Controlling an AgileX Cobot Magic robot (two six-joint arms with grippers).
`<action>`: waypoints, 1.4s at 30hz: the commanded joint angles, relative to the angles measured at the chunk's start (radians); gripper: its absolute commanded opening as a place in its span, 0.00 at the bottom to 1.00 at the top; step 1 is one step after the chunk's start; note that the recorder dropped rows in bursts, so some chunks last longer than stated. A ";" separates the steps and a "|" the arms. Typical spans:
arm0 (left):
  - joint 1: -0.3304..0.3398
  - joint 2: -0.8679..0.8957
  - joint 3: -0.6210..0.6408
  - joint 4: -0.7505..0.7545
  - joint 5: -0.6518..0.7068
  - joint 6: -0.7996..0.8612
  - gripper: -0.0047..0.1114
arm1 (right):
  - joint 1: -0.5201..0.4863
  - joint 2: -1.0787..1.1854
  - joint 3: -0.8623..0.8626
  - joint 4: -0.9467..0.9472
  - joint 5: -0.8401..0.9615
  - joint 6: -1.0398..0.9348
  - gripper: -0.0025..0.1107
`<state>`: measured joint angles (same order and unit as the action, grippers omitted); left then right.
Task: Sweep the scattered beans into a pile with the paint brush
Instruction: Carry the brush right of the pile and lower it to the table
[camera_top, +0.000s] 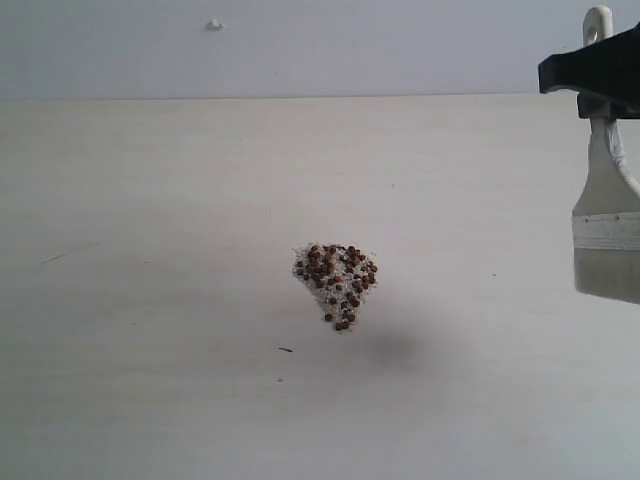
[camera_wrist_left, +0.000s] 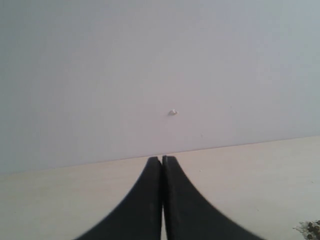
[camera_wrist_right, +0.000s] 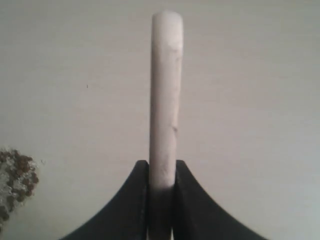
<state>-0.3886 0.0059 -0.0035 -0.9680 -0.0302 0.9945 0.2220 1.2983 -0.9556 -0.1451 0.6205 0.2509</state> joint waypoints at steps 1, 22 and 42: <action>-0.005 -0.006 0.003 -0.006 -0.002 0.000 0.04 | -0.007 0.016 0.002 0.032 0.046 -0.109 0.02; -0.005 -0.006 0.003 -0.006 -0.002 0.000 0.04 | -0.173 0.517 -0.198 0.883 0.211 -0.805 0.02; -0.005 -0.006 0.003 -0.006 -0.002 0.000 0.04 | -0.259 0.762 -0.198 1.278 0.371 -1.227 0.02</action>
<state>-0.3886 0.0059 -0.0035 -0.9680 -0.0302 0.9945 -0.0170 2.0317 -1.1456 1.0432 0.9619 -0.9140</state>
